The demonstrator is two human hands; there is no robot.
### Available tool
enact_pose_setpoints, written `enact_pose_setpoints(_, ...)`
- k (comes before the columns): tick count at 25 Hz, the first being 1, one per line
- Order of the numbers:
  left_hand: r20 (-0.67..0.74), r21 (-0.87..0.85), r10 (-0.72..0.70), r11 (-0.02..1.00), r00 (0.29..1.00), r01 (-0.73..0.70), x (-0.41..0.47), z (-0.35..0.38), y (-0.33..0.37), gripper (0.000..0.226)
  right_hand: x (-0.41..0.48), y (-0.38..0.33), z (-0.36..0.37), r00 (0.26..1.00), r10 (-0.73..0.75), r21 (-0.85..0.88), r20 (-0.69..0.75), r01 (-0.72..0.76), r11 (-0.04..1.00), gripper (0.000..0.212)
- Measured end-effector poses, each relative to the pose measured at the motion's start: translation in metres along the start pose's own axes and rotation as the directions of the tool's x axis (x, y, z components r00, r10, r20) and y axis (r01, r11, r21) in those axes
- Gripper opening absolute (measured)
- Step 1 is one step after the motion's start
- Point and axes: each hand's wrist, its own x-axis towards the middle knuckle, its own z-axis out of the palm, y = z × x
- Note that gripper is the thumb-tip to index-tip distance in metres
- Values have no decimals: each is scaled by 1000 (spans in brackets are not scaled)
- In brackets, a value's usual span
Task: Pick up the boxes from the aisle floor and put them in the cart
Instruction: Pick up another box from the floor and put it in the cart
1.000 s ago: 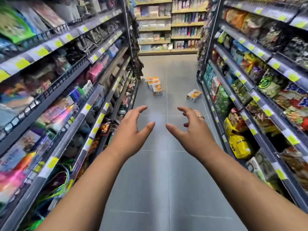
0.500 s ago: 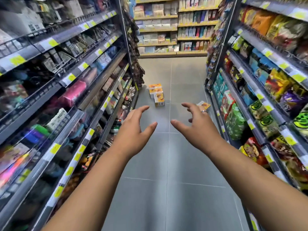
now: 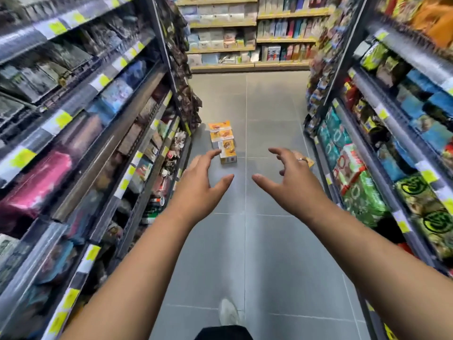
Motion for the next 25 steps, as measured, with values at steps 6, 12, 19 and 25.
enact_pose_setpoints(6,98,33,6,999,995,-10,173,19,-33,61,158,22,19,996,90,16,-28,-90,996,70)
enact_pose_setpoints(12,113,89,-29,996,993,19,329,58,-76,60,333,66,41,995,97,4,2,-97,995,70)
enact_pose_setpoints(19,43,103,-183,979,982,178,502,91,-117,61,534,93,66,982,37,-35,186,-31,999,70)
enact_pose_setpoints(25,56,112,-267,959,962,260,624,103,-181,61,686,109,124,957,19,-95,290,8,995,70)
